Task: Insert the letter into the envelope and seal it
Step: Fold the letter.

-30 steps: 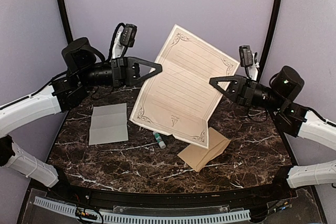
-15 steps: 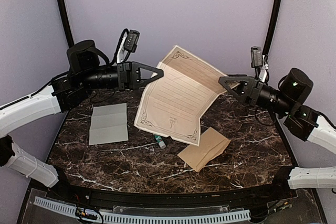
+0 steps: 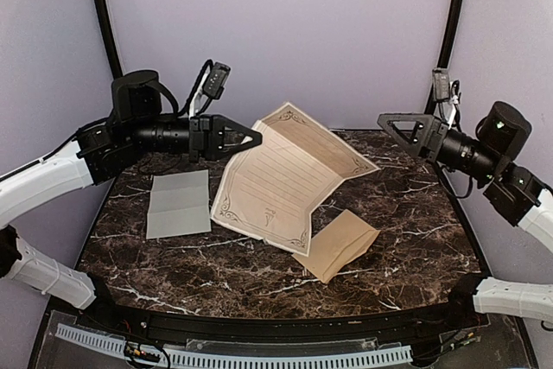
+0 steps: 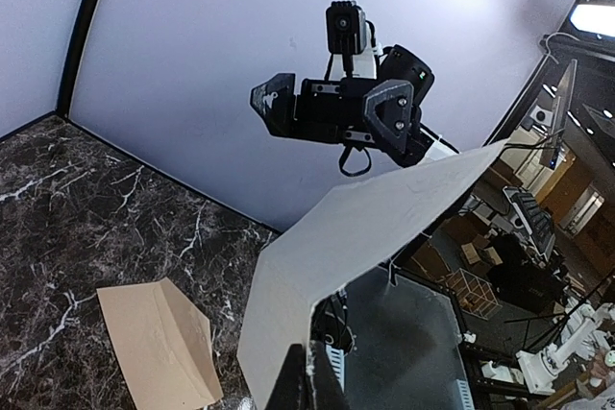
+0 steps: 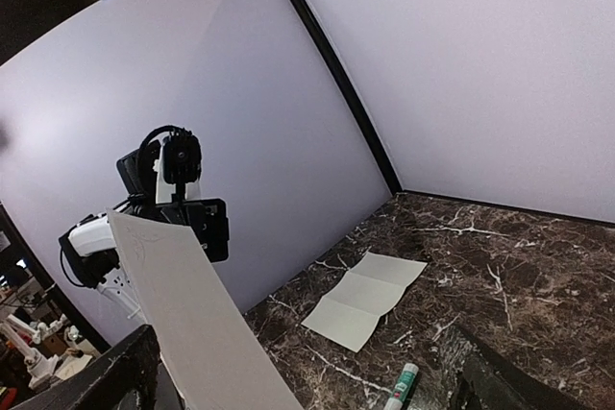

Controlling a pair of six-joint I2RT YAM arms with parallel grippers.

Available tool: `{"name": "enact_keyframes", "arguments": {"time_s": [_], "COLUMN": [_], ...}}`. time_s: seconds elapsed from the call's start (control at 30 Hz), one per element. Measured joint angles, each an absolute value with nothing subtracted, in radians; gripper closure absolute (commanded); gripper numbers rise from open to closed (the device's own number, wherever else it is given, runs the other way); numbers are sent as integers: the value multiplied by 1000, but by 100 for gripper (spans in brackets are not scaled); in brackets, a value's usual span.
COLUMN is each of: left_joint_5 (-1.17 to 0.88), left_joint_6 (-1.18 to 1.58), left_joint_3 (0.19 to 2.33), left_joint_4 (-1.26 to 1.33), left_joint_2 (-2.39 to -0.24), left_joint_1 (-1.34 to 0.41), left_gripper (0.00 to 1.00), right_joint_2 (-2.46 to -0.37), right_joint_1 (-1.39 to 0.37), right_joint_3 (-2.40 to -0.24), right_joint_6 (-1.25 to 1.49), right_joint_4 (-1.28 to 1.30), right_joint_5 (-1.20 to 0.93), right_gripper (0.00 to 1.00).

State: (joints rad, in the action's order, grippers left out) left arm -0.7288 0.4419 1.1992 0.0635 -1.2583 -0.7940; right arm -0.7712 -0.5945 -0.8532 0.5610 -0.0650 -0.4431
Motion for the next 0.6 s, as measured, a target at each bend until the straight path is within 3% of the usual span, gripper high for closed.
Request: {"name": "enact_keyframes", "arguments": {"time_s": [0.27,0.6], "left_joint_5": [-809,-894], "left_joint_6": [418,423], "left_joint_3": [1195,1195], "left_joint_4": [23,17], "left_joint_2": [-1258,-1288], "left_joint_1": [-794,-794], "left_gripper": [100,100], "right_joint_2": [-889,-988], "right_joint_1": [-599,-733], "right_joint_3": [-916,-950], "right_joint_6": [525,453], "right_joint_4": [-15,110], "right_joint_5": [-573,-640], "right_gripper": [1,1]}}
